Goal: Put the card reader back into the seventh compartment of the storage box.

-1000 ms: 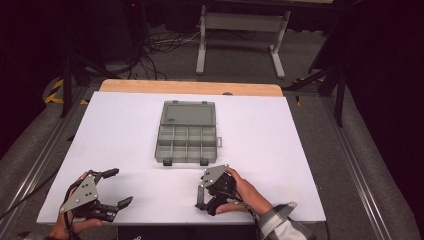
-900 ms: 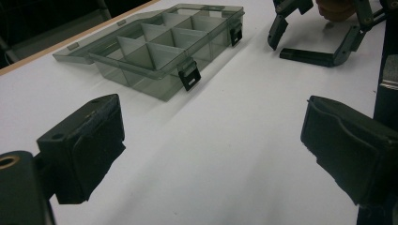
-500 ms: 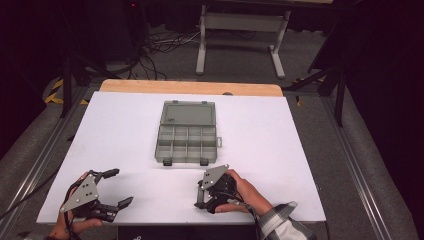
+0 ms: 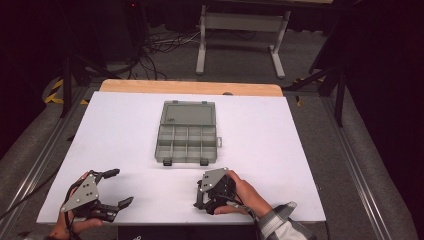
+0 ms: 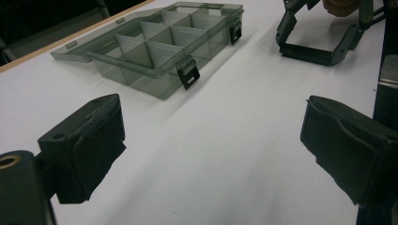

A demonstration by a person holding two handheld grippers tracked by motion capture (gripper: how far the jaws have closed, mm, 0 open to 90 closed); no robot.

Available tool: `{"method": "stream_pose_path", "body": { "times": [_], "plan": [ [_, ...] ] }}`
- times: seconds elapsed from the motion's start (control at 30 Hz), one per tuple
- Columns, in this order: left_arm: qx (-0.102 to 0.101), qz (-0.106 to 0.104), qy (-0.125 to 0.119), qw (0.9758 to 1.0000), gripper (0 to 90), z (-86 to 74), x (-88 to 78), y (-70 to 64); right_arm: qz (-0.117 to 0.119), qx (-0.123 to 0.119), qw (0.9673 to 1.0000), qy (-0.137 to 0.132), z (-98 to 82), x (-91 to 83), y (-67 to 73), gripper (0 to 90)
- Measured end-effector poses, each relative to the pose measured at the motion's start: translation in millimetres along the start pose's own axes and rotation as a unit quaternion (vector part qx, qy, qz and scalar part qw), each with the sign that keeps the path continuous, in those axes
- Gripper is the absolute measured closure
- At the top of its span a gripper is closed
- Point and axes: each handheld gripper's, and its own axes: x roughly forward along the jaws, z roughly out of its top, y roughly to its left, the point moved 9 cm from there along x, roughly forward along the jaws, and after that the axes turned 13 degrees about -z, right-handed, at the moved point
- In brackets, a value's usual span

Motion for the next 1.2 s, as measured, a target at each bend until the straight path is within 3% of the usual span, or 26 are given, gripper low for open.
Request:
{"method": "stream_pose_path", "body": {
  "times": [0.6, 1.2],
  "plan": [
    [-0.001, 0.001, -0.001, 1.0000, 7.7, 0.3, -1.1, 0.3, -0.040, 0.005, 0.9986, -0.032, 11.1, -17.0, -9.4, 30.6],
    [-0.001, 0.001, -0.002, 1.0000, 7.7, 0.4, -1.1, 0.6, -0.066, 0.006, 0.9967, -0.046, 17.3, -24.5, -15.0, 30.7]
  ]
}}
